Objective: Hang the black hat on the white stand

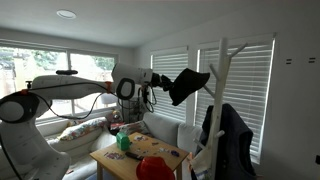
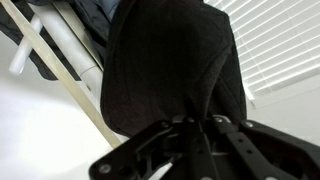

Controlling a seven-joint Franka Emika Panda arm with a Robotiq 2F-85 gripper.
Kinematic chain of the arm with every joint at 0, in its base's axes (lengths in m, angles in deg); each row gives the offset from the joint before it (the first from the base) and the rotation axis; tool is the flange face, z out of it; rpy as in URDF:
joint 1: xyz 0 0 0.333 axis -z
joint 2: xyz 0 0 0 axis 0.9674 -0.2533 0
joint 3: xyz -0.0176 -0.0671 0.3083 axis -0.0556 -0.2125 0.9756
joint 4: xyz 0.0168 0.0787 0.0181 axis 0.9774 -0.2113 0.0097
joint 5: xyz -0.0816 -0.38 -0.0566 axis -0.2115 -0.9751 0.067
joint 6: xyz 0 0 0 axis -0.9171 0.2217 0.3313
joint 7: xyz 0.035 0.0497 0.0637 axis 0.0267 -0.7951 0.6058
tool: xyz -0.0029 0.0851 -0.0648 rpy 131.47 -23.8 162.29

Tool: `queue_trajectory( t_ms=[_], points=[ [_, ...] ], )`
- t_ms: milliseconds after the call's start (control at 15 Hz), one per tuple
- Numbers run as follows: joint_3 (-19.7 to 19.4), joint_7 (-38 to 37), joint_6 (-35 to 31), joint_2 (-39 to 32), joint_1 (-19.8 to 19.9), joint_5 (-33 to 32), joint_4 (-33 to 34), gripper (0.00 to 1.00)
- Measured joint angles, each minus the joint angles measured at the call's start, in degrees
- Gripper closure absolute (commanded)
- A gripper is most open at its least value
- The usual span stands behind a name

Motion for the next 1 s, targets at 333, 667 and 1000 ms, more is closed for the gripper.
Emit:
queue_trajectory(
  t_ms=[333,667,1000],
  points=[
    [4.5,-3.7,0.0,-1.3,5.4,-0.1,-0.1,0.41],
    [7.5,-5.5,0.0,-1.8,7.6,-0.1,-0.1,0.06],
    [7.8,-5.5,1.6,-1.2,6.8,0.3,-0.1,0.00]
  ],
)
